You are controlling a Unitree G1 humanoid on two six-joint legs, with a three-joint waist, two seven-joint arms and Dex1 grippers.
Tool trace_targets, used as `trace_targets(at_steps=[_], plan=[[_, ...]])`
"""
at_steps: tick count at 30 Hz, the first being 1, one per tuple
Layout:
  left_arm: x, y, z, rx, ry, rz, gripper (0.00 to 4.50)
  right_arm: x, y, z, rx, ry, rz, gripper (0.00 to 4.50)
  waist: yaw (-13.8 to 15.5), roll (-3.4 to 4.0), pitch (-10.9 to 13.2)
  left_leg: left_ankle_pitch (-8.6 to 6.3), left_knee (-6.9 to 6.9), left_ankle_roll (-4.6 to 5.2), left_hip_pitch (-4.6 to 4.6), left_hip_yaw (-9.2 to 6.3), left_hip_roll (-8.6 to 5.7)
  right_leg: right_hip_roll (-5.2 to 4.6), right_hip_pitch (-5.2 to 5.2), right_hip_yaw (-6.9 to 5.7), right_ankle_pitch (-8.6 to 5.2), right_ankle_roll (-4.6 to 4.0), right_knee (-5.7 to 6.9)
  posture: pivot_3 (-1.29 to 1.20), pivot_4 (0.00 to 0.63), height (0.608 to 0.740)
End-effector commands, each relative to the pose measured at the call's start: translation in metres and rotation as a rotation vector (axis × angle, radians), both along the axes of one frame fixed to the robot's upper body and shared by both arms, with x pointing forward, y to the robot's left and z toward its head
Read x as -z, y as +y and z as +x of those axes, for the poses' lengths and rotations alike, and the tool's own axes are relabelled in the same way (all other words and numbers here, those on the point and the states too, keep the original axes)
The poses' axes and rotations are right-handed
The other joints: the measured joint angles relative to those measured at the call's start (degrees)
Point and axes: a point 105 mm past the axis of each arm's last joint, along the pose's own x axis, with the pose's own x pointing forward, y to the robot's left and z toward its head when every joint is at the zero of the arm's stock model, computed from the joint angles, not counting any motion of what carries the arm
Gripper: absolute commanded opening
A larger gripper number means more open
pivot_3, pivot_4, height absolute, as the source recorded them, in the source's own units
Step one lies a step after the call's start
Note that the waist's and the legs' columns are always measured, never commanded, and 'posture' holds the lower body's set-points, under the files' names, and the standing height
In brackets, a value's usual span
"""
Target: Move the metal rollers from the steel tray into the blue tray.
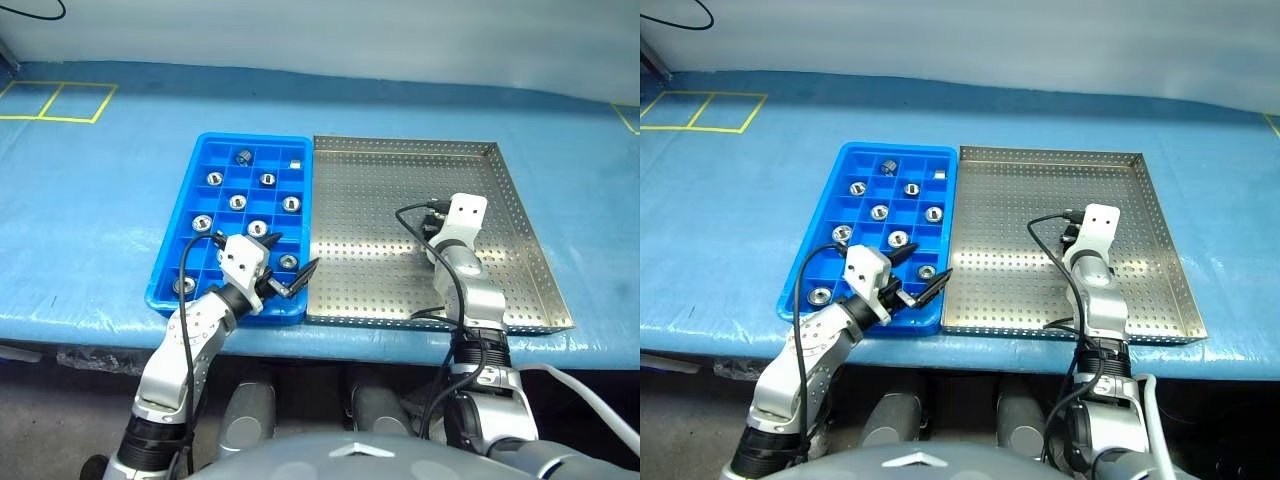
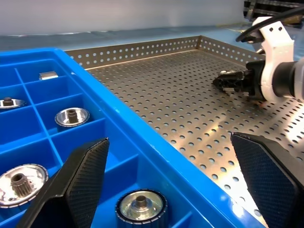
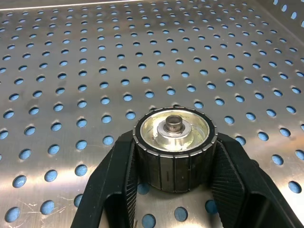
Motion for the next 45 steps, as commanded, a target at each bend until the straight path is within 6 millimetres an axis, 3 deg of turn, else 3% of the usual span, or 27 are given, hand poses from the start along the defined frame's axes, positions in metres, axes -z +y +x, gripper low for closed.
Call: trace_targets(at_steps=[1, 5, 11, 16, 20, 24, 28, 36, 45], plan=[[-0.013, -0.003, -0.008, 0.051, -0.034, -0.016, 4.50, -0.008, 0.002, -0.001, -0.008, -0.029, -0.010, 1.75, -0.02, 0.00, 0.00, 0.00, -0.01, 0.00, 0.00, 0.00, 0.00, 0.00, 0.00, 0.00, 0.00, 0.00, 0.00, 0.11, 0.150, 0.740], [-0.017, 0.003, -0.008, 0.023, -0.065, -0.026, 4.50, -0.024, 0.019, 0.001, -0.102, -0.082, -0.028, 1.75, -0.03, 0.09, 0.04, 0.00, -0.02, 0.00, 0.00, 0.00, 0.01, 0.01, -0.03, 0.00, -0.02, -0.02, 0.01, 0.12, 0.150, 0.740], [-0.023, 0.023, -0.007, -0.057, -0.124, -0.027, 4.50, -0.065, 0.085, 0.001, -0.449, -0.190, -0.050, 1.75, -0.02, 0.21, 0.11, 0.00, -0.05, 0.00, 0.00, 0.00, 0.06, 0.04, -0.09, 0.01, -0.04, -0.04, 0.05, 0.15, 0.150, 0.740], [-0.025, 0.044, -0.009, -0.144, -0.156, -0.015, 4.50, -0.092, 0.145, -0.015, -0.777, -0.243, -0.071, 1.75, 0.47, 0.21, 0.12, 0.00, -0.08, 0.00, -0.04, -0.03, 0.05, 0.02, -0.09, -0.04, -0.07, -0.05, 0.01, 0.18, 0.150, 0.740], [-0.029, 0.057, -0.019, -0.184, -0.180, -0.011, 4.50, -0.102, 0.179, -0.030, -0.974, -0.243, -0.100, 1.75, 1.29, 0.20, 0.13, 0.00, -0.09, 0.00, -0.05, -0.05, 0.04, 0.00, -0.10, -0.06, -0.07, -0.05, -0.04, 0.22, 0.150, 0.740], [-0.033, 0.069, -0.030, -0.221, -0.193, -0.005, 4.50, -0.099, 0.205, -0.049, -1.145, -0.206, -0.115, 1.75, 2.35, 0.19, 0.13, -0.01, -0.14, -0.01, -0.06, -0.08, 0.07, -0.01, -0.14, -0.11, -0.12, -0.14, -0.04, 0.25, 0.150, 0.740], [-0.036, 0.077, -0.042, -0.232, -0.180, -0.009, 4.50, -0.081, 0.223, -0.071, -1.300, -0.111, -0.145, 1.75, 3.35, 0.18, 0.13, -0.01, -0.15, -0.01, -0.08, -0.11, 0.07, -0.02, -0.15, -0.17, -0.15, -0.17, -0.06, 0.28, 0.150, 0.740], [-0.034, 0.078, -0.049, -0.255, -0.154, -0.016, 4.50, -0.046, 0.241, -0.097, -1.409, 0.028, -0.120, 1.75, 4.36, 0.16, 0.14, -0.02, -0.16, -0.02, -0.09, -0.10, 0.05, -0.07, -0.17, -0.19, -0.17, -0.16, -0.09, 0.31, 0.150, 0.740], [-0.030, 0.076, -0.049, -0.248, -0.134, -0.025, 4.50, -0.038, 0.253, -0.111, -1.466, 0.075, -0.031, 1.75, 4.63, 0.06, 0.08, -0.02, -0.28, -0.03, -0.03, -0.08, 0.11, -0.02, -0.20, -0.22, -0.20, -0.21, -0.10, 0.30, 0.150, 0.740]])
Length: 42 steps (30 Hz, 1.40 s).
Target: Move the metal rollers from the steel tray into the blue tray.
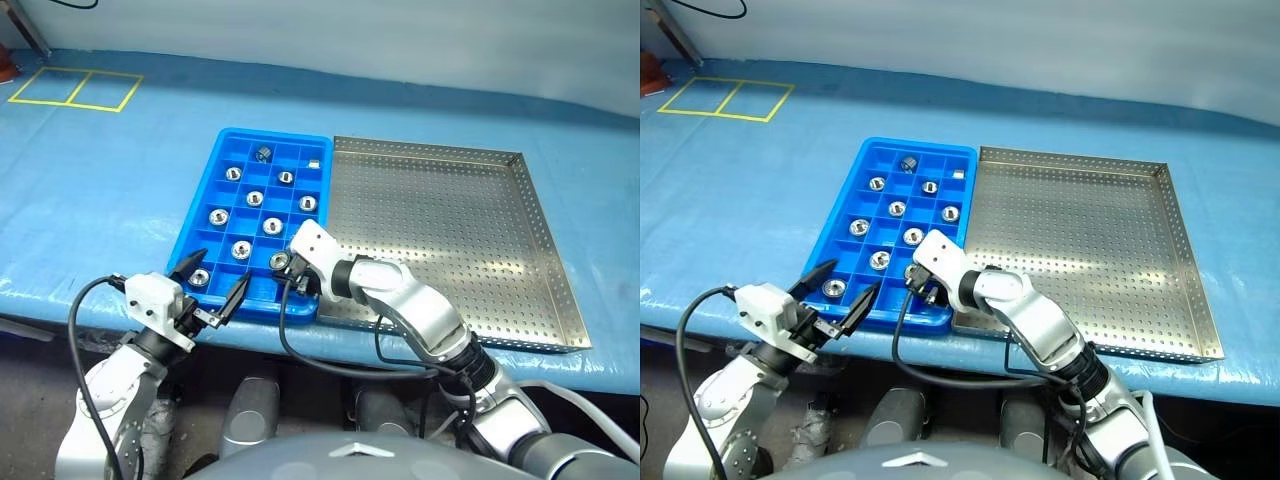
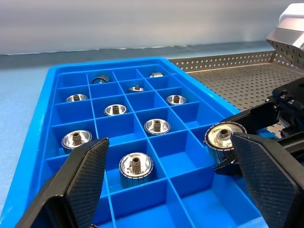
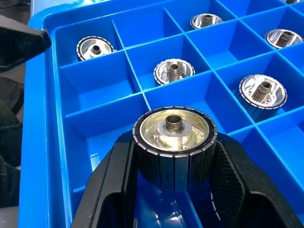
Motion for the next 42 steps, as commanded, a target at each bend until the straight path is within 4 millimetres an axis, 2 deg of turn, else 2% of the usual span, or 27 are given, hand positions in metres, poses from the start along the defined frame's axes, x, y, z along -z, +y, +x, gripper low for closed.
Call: trace_targets(at_steps=[1, 4, 8, 12, 19, 27, 34, 36, 41, 42], plan=[[-0.014, -0.006, -0.001, 0.029, -0.049, -0.011, 4.50, 0.004, 0.016, -0.018, -0.081, 0.073, 0.043, 1.75, -0.04, -0.07, -0.04, 0.00, -0.08, 0.00, 0.03, 0.01, 0.01, 0.01, -0.01, 0.00, -0.02, -0.04, 0.00, 0.30, 0.150, 0.740], [-0.013, -0.006, -0.001, 0.033, -0.048, -0.009, 4.50, 0.007, 0.021, -0.024, -0.102, 0.100, 0.058, 1.75, -0.13, -0.22, -0.13, 0.01, -0.36, 0.00, 0.13, 0.03, 0.07, 0.07, -0.05, 0.00, -0.10, -0.17, 0.00, 0.30, 0.150, 0.740], [-0.013, -0.006, -0.001, 0.034, -0.047, -0.007, 4.50, -0.006, 0.037, -0.039, -0.183, 0.086, 0.129, 1.75, -0.02, -0.27, -0.17, 0.01, -0.66, -0.01, 0.22, -0.03, 0.20, 0.20, -0.09, -0.07, -0.21, -0.36, 0.02, 0.30, 0.150, 0.740], [-0.014, -0.006, -0.002, 0.035, -0.046, -0.007, 4.50, -0.014, 0.043, -0.043, -0.205, 0.071, 0.160, 1.75, 0.18, -0.26, -0.16, 0.02, -0.70, -0.03, 0.17, -0.07, 0.20, 0.19, -0.13, -0.13, -0.24, -0.39, 0.01, 0.30, 0.150, 0.740], [-0.014, -0.002, -0.005, 0.024, -0.040, -0.001, 4.50, 0.001, 0.043, -0.027, -0.123, 0.074, 0.131, 1.75, 0.30, -0.28, -0.16, 0.06, -0.63, -0.10, 0.21, -0.04, 0.12, 0.08, -0.07, -0.13, -0.21, -0.33, 0.02, 0.32, 0.150, 0.740], [-0.014, 0.001, -0.011, 0.006, -0.033, 0.003, 4.50, -0.010, 0.031, -0.012, -0.094, 0.027, 0.133, 1.75, 1.25, -0.28, -0.16, 0.09, -0.63, -0.16, 0.20, -0.05, 0.11, 0.06, -0.06, -0.15, -0.21, -0.33, 0.01, 0.35, 0.150, 0.740], [-0.013, 0.002, -0.014, -0.002, -0.026, 0.002, 4.50, -0.004, 0.023, -0.009, -0.091, 0.013, 0.070, 1.75, 1.85, -0.29, -0.16, 0.09, -0.68, -0.16, 0.14, -0.06, 0.11, 0.07, -0.12, -0.17, -0.22, -0.34, -0.03, 0.36, 0.150, 0.740], [-0.013, 0.002, -0.013, 0.000, -0.027, 0.003, 4.50, -0.002, 0.022, -0.012, -0.107, 0.030, 0.063, 2.48, 1.86, -0.29, -0.16, 0.09, -0.67, -0.16, 0.15, -0.05, 0.10, 0.06, -0.10, -0.17, -0.22, -0.33, -0.03, 0.36, 0.150, 0.740], [-0.013, 0.000, -0.010, 0.016, -0.028, 0.007, 4.50, -0.004, 0.019, -0.012, -0.090, 0.016, 0.065, 3.86, 1.84, -0.30, -0.16, 0.09, -0.67, -0.16, 0.16, -0.05, 0.09, 0.04, -0.08, -0.17, -0.22, -0.33, -0.05, 0.34, 0.150, 0.740], [-0.013, 0.000, -0.009, 0.022, -0.029, 0.007, 4.50, -0.008, 0.017, -0.011, -0.080, 0.002, 0.072, 3.86, 1.81, -0.30, -0.16, 0.09, -0.67, -0.16, 0.15, -0.05, 0.09, 0.05, -0.09, -0.17, -0.22, -0.33, -0.05, 0.33, 0.150, 0.740]])
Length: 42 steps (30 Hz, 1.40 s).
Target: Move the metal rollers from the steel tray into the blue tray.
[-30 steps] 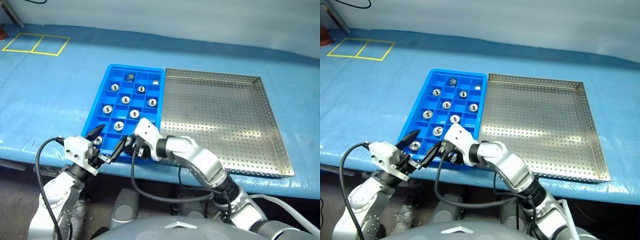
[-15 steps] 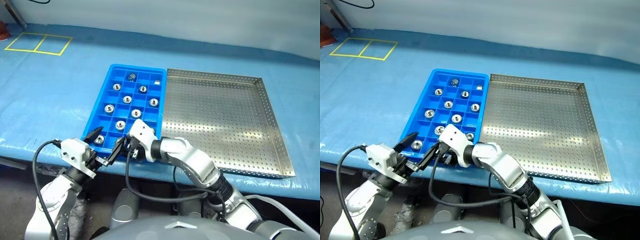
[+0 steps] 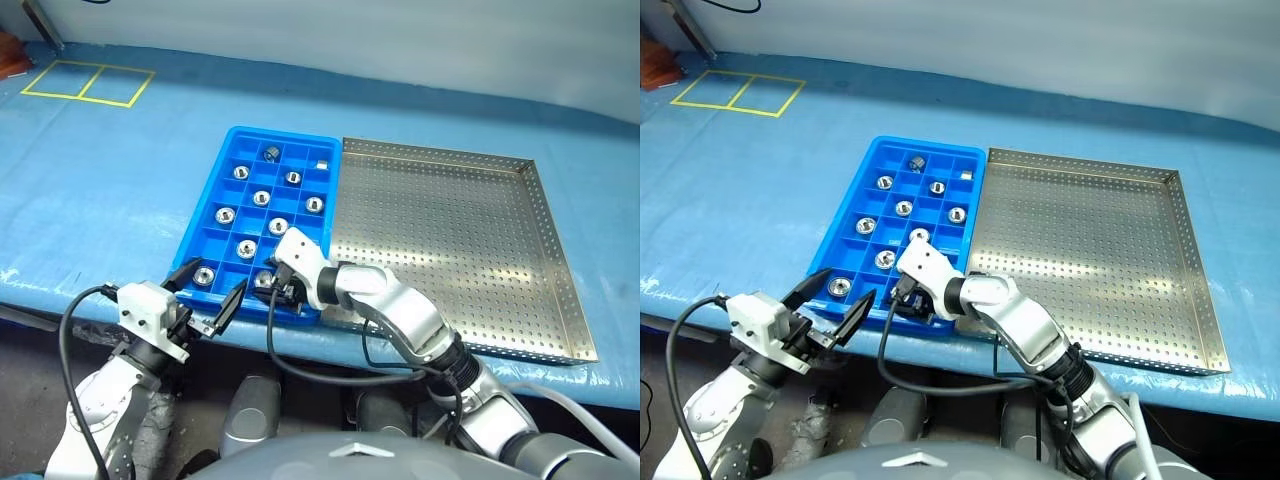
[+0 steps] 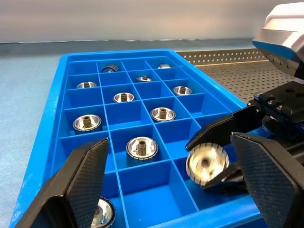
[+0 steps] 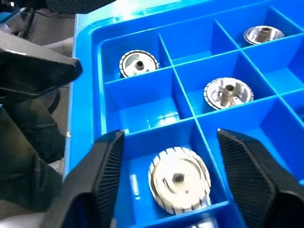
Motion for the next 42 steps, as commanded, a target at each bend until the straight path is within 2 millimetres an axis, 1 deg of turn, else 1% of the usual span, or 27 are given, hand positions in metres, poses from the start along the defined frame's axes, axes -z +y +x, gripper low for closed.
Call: trace_targets(at_steps=[1, 3, 6, 7, 10, 14, 19, 23, 24, 28, 30, 33, 37, 42], plan=[[-0.013, -0.006, 0.001, 0.036, -0.050, 0.006, 4.50, -0.014, -0.001, -0.002, 0.006, -0.040, 0.038, 3.86, -0.03, 0.00, 0.00, 0.00, -0.01, 0.00, -0.01, 0.00, 0.00, 0.00, -0.02, 0.00, 0.00, 0.00, 0.00, 0.33, 0.150, 0.740], [-0.015, -0.007, 0.004, 0.046, -0.057, 0.003, 4.50, -0.023, -0.006, 0.003, 0.043, -0.069, 0.069, 3.86, -0.06, 0.00, 0.00, 0.00, -0.02, 0.00, -0.03, -0.01, 0.00, 0.01, -0.03, 0.00, 0.00, 0.00, 0.00, 0.31, 0.150, 0.740], [-0.020, -0.007, 0.011, 0.052, -0.080, -0.002, 4.50, -0.045, -0.024, 0.015, 0.145, -0.136, 0.148, 3.86, -0.11, 0.00, 0.01, 0.00, 0.01, -0.01, -0.04, 0.00, 0.00, 0.01, -0.03, 0.00, 0.01, 0.01, 0.01, 0.27, 0.150, 0.740], [-0.020, -0.007, 0.013, 0.052, -0.085, -0.002, 4.50, -0.050, -0.028, 0.016, 0.167, -0.152, 0.160, 3.86, -0.17, 0.00, 0.01, 0.01, 0.04, -0.01, -0.03, 0.00, 0.00, 0.01, -0.02, 0.00, 0.01, 0.02, 0.02, 0.27, 0.150, 0.740], [-0.025, -0.006, 0.024, 0.045, -0.111, -0.001, 4.50, -0.068, -0.056, 0.026, 0.295, -0.260, 0.218, 3.86, -0.25, 0.00, 0.00, 0.01, 0.06, -0.02, -0.01, 0.01, 0.00, 0.01, 0.00, 0.01, 0.01, 0.02, 0.02, 0.23, 0.150, 0.740], [-0.029, -0.005, 0.038, 0.035, -0.132, 0.004, 4.50, -0.076, -0.091, 0.031, 0.490, -0.350, 0.286, 3.86, -0.88, -0.01, 0.00, 0.01, 0.03, -0.02, -0.03, 0.02, -0.01, 0.01, -0.01, 0.01, 0.02, 0.03, 0.01, 0.18, 0.150, 0.740], [-0.032, -0.002, 0.052, 0.009, -0.156, -0.002, 4.50, -0.070, -0.128, 0.030, 0.755, -0.423, 0.370, 3.86, -2.60, 0.00, 0.00, 0.01, 0.01, -0.02, -0.01, 0.05, -0.02, 0.01, 0.00, 0.07, 0.03, 0.04, 0.04, 0.13, 0.150, 0.740], [-0.033, 0.003, 0.062, -0.038, -0.172, -0.021, 4.50, -0.065, -0.148, 0.027, 0.930, -0.513, 0.423, 3.86, -4.22, -0.01, 0.00, 0.03, 0.05, -0.04, 0.04, 0.08, -0.01, 0.01, 0.04, 0.11, 0.06, 0.08, 0.06, 0.11, 0.150, 0.740], [-0.033, 0.004, 0.064, -0.052, -0.173, -0.027, 4.50, -0.061, -0.153, 0.027, 0.978, -0.514, 0.428, 3.86, -4.42, -0.01, 0.00, 0.04, 0.05, -0.05, 0.06, 0.09, -0.01, 0.01, 0.06, 0.12, 0.06, 0.09, 0.07, 0.11, 0.150, 0.740], [-0.028, 0.011, 0.069, -0.107, -0.153, -0.024, 4.50, -0.044, -0.161, 0.024, 1.036, -0.494, 0.425, 3.86, -5.09, 0.00, 0.00, 0.05, 0.06, -0.07, 0.10, 0.09, 0.00, 0.02, 0.09, 0.14, 0.07, 0.09, 0.10, 0.11, 0.150, 0.740], [-0.022, 0.021, 0.070, -0.173, -0.141, 0.000, 4.50, -0.035, -0.167, 0.022, 1.058, -0.469, 0.418, 3.86, -5.07, 0.00, 0.00, 0.05, 0.05, -0.07, 0.10, 0.09, 0.00, 0.02, 0.09, 0.15, 0.07, 0.08, 0.10, 0.11, 0.150, 0.740], [-0.016, 0.042, 0.073, -0.321, -0.129, -0.007, 4.50, -0.024, -0.174, 0.019, 1.081, -0.447, 0.388, 3.86, -5.04, 0.00, 0.00, 0.05, 0.05, -0.07, 0.10, 0.07, 0.00, 0.02, 0.09, 0.14, 0.07, 0.07, 0.11, 0.12, 0.150, 0.740], [-0.005, 0.060, 0.073, -0.455, -0.102, 0.023, 4.50, -0.020, -0.177, 0.017, 1.097, -0.433, 0.375, 3.86, -4.98, 0.00, -0.01, 0.06, 0.08, -0.08, 0.11, 0.07, 0.00, 0.02, 0.10, 0.15, 0.07, 0.08, 0.12, 0.12, 0.150, 0.740], [0.000, 0.070, 0.076, -0.549, -0.097, 0.033, 4.50, -0.018, -0.177, 0.016, 1.110, -0.427, 0.365, 3.86, -4.86, -0.02, -0.01, 0.06, 0.08, -0.08, 0.12, 0.06, -0.01, 0.01, 0.12, 0.14, 0.07, 0.08, 0.12, 0.12, 0.150, 0.740]])
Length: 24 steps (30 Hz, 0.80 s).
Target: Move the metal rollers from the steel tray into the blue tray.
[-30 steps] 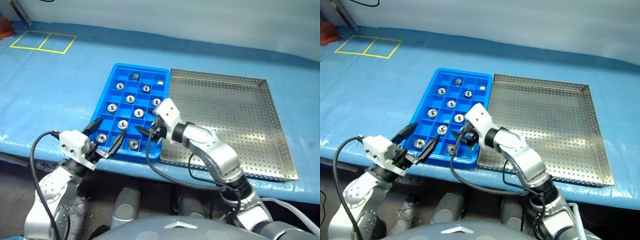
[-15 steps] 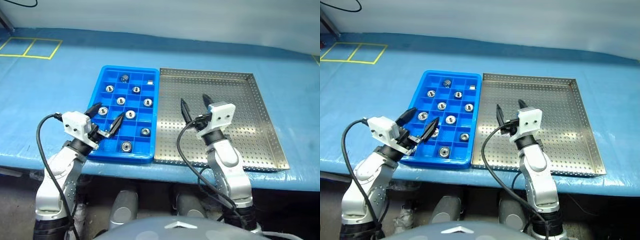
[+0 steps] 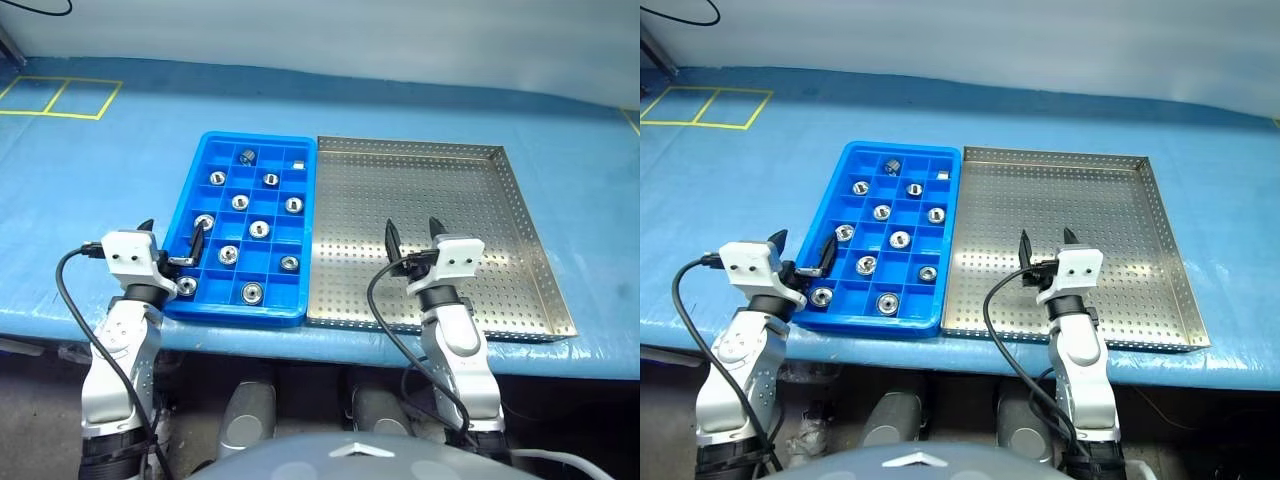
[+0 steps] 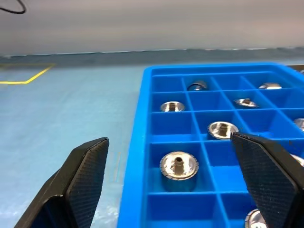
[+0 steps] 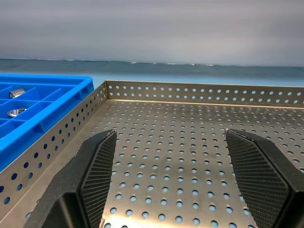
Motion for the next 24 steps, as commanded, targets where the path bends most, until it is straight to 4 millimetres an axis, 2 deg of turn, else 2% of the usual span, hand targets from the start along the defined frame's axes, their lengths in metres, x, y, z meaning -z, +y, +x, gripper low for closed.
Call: trace_targets(at_steps=[1, 24], plan=[[-0.011, 0.007, 0.002, -0.053, -0.055, 0.031, 4.50, -0.009, -0.001, -0.002, 0.016, -0.037, 0.013, 3.86, 0.07, -0.01, 0.00, 0.00, 0.00, 0.00, -0.01, 0.00, 0.00, 0.00, 0.00, 0.00, 0.00, 0.00, 0.00, 0.12, 0.150, 0.740], [-0.018, -0.002, 0.013, -0.003, -0.086, 0.058, 4.50, 0.000, -0.001, -0.003, 0.050, -0.003, 0.014, 3.86, -0.02, -0.01, -0.01, 0.01, 0.03, -0.01, 0.01, 0.00, -0.02, 0.00, 0.02, 0.01, 0.06, -0.01, 0.02, 0.11, 0.150, 0.740]])
